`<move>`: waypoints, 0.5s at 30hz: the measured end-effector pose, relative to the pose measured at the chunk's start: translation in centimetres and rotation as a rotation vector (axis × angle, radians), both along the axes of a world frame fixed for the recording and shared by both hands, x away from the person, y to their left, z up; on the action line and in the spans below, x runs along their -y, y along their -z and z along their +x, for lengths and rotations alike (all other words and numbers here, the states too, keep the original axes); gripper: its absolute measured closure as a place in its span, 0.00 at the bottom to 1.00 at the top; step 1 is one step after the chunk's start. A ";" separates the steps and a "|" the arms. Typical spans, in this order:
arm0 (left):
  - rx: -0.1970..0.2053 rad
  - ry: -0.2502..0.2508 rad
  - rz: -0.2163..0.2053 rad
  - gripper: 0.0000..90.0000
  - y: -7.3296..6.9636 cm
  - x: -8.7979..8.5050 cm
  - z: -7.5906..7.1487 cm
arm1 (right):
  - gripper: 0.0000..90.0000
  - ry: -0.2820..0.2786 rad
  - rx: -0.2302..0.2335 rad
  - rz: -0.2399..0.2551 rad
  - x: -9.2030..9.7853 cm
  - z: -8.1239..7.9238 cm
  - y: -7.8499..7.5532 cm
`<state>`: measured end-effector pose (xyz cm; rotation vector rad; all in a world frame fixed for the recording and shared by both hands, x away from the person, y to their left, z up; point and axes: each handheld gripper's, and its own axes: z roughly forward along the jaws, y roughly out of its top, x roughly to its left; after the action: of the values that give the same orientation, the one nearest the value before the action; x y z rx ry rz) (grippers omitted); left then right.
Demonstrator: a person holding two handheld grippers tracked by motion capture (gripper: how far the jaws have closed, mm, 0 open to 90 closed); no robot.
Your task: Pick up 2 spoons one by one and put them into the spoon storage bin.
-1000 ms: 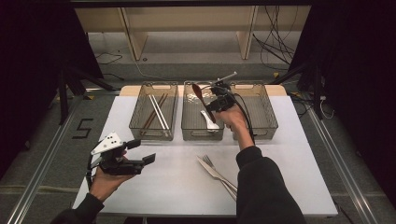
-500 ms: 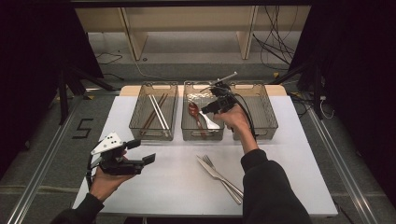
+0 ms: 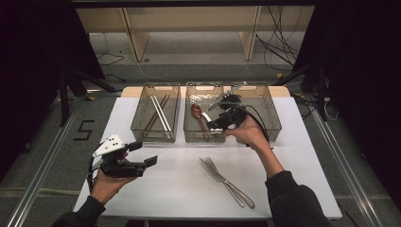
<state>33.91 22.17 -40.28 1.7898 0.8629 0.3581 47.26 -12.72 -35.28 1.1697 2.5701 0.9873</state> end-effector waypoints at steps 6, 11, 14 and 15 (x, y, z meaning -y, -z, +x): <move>0.000 -0.003 -0.003 0.17 0.0 0.1 0.0 | 0.36 -0.029 0.009 0.005 1.1 -2.7 0.4; 0.000 -0.003 -0.003 0.17 0.0 0.1 0.0 | 0.35 -0.045 0.008 0.002 1.7 -4.4 1.2; 0.001 -0.002 -0.002 0.17 0.0 0.1 0.0 | 0.35 -0.055 0.002 -0.027 2.1 -5.2 1.8; 0.001 -0.001 -0.003 0.17 0.0 0.1 0.0 | 0.35 -0.059 -0.001 -0.034 2.3 -5.4 2.0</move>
<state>33.90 22.07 -40.29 1.7863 0.8636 0.3577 41.81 -14.98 -37.30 1.0917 2.6256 0.9513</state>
